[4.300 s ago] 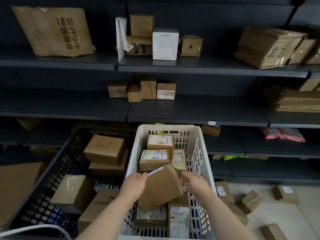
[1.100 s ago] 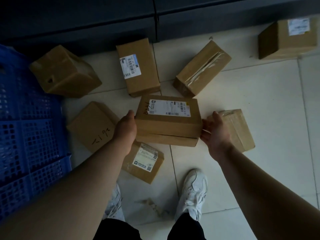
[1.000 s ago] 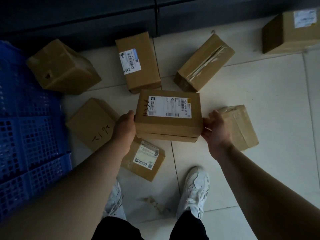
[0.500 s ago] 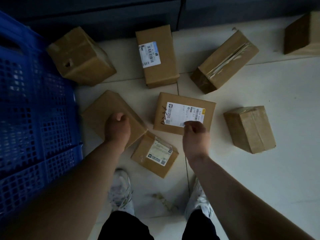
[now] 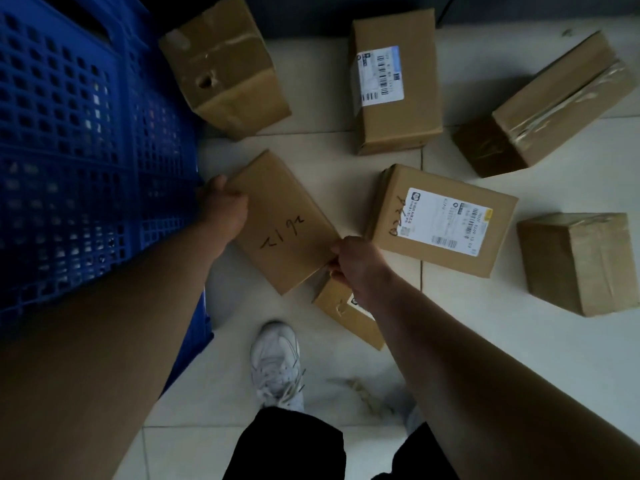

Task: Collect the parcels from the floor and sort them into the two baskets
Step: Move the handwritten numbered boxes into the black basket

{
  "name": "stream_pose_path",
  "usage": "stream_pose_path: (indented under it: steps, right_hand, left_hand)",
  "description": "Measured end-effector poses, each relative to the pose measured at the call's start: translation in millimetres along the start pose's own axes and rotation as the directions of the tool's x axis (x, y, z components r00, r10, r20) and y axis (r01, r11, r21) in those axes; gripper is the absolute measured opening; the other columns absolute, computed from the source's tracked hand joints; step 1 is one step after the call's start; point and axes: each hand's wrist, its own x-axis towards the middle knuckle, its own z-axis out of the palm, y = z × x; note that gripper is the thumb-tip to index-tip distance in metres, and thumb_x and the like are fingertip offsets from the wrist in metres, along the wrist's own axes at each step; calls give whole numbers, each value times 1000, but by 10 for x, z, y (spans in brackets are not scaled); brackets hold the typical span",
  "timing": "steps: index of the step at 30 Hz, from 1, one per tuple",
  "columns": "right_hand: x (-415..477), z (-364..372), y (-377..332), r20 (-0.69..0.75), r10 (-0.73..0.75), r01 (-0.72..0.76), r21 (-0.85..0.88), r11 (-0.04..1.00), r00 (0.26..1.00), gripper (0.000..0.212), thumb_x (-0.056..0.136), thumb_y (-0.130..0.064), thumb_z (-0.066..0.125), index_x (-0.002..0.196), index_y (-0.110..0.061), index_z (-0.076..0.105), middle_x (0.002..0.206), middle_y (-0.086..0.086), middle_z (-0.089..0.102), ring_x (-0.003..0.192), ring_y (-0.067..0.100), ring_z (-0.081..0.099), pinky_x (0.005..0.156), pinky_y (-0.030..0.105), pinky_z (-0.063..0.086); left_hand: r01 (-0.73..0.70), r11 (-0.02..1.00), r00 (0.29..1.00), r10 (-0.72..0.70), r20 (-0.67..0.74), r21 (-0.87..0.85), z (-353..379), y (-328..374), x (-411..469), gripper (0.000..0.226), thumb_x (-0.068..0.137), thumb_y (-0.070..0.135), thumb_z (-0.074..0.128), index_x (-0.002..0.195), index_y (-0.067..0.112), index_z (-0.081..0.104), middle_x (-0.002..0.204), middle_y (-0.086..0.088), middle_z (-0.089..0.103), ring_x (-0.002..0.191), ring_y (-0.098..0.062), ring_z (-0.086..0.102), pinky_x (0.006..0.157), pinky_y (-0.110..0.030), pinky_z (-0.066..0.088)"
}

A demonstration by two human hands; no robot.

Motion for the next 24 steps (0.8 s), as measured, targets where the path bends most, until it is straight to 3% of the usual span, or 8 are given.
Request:
stream_pose_path:
  steps: [4, 7, 11, 13, 17, 19, 21, 24]
  right_hand:
    - [-359, -15, -36, -161, -109, 123, 82, 989, 981, 27, 90, -27, 60, 114, -14, 57, 92, -2, 65, 81, 17, 64, 79, 38, 55]
    - [-738, -254, -88, -315, -219, 247, 52, 968, 924, 27, 90, -36, 59, 114, -24, 54, 92, -4, 65, 81, 16, 64, 71, 37, 56]
    - [-983, -796, -160, -483, -339, 380, -15, 925, 807, 24, 94, -33, 56, 115, -22, 56, 95, -1, 65, 84, 13, 62, 63, 26, 46]
    - [-1034, -1099, -203, -539, -362, 415, -25, 909, 761, 25, 95, -28, 57, 118, -21, 55, 93, 1, 64, 80, 12, 61, 60, 23, 44]
    - [-950, -1676, -235, -592, -391, 405, -117, 907, 705, 29, 93, -29, 57, 122, -28, 54, 99, 1, 64, 86, 19, 63, 67, 30, 51]
    - [-836, -1915, -201, -570, -400, 392, -143, 909, 718, 35, 93, -29, 55, 128, -29, 53, 103, -1, 65, 90, 20, 64, 74, 34, 54]
    - [-722, -2122, -114, -519, -399, 397, -121, 910, 756, 41, 95, -28, 56, 135, -26, 52, 101, -3, 65, 90, 17, 63, 75, 29, 51]
    - [-585, -2374, 133, -474, -311, 412, 124, 903, 824, 45, 97, -32, 56, 139, -16, 51, 109, 2, 64, 91, 15, 61, 79, 26, 48]
  left_hand:
    - [-145, 989, 956, 147, -254, 26, -183, 65, -191, 44, 95, 33, 47, 138, 26, 40, 147, -13, 25, 122, -39, 41, 94, -52, 46]
    - [-221, 973, 931, 230, -283, 65, -303, 202, -503, 36, 96, 35, 44, 130, 23, 48, 143, -15, 33, 123, -40, 38, 97, -50, 41]
    - [-308, 950, 941, 296, -166, -49, -160, 398, -958, 46, 85, 46, 41, 121, 21, 55, 129, -16, 44, 111, -36, 49, 89, -45, 47]
    - [-331, 939, 941, 322, -103, -89, 23, 498, -1170, 37, 90, 42, 48, 121, 23, 53, 126, -12, 43, 107, -32, 51, 80, -37, 47]
    - [-354, 931, 935, 355, -14, -91, 465, 695, -1475, 33, 92, 37, 55, 122, 24, 48, 114, -5, 39, 95, -28, 54, 75, -34, 45]
    - [-343, 937, 938, 346, 31, -64, 678, 739, -1515, 34, 93, 38, 54, 123, 22, 47, 113, -6, 40, 88, -26, 53, 72, -30, 40]
    - [-329, 941, 938, 336, 89, -81, 839, 714, -1502, 31, 95, 40, 51, 120, 21, 50, 112, -6, 47, 85, -24, 54, 69, -30, 41]
    - [-150, 916, 960, 225, 167, -371, 947, 609, -1400, 26, 97, 44, 45, 105, 21, 57, 106, -9, 61, 97, -30, 62, 83, -40, 51]
